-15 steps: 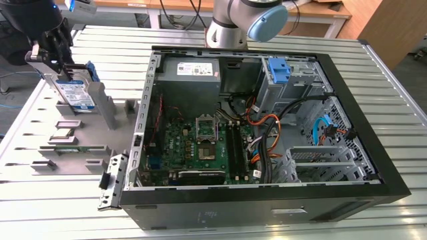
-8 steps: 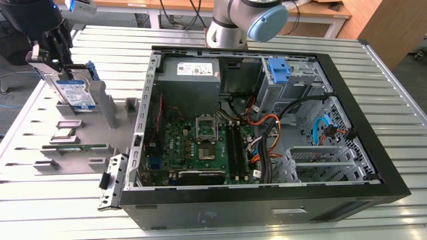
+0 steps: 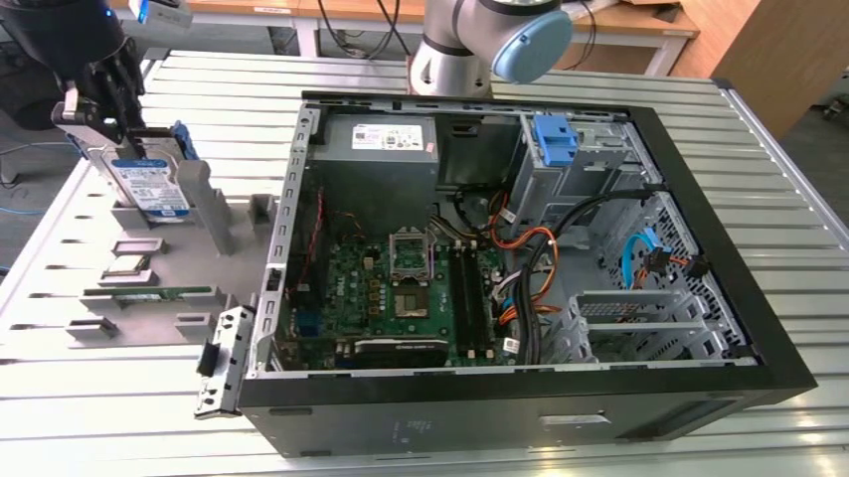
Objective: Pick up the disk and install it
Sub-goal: 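Pick up the disk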
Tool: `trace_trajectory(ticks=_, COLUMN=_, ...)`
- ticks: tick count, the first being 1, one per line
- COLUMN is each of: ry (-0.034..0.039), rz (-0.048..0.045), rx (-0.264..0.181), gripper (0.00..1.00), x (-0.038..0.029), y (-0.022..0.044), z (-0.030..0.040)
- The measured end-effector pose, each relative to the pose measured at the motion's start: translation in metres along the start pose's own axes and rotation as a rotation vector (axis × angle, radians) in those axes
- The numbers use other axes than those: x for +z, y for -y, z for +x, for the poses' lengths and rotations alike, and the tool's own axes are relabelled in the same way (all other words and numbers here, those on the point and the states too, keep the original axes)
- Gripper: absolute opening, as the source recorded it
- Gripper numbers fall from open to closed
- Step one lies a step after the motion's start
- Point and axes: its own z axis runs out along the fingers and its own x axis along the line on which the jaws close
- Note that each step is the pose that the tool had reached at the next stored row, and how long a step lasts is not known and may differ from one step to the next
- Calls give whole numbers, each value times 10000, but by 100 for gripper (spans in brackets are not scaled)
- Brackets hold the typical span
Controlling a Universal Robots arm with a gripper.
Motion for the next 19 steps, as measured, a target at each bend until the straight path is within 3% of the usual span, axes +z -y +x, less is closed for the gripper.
trace_trajectory(ticks=5, ry=2, rz=3, rx=0, gripper=36, x=2, y=0, z=0)
trace_trajectory(ticks=10, ry=0, rz=0, rx=0, gripper=54, x=1, y=0, z=0)
trace_trajectory(ticks=12, ry=0, rz=0, rx=1, gripper=54, x=2, y=0, z=0)
trace_trajectory(ticks=14, ry=19, rz=18, rx=408, gripper=54, x=3, y=0, z=-1)
trace_trajectory(ticks=19, ry=22, rz=20, rx=451, gripper=54, x=3, y=0, z=0)
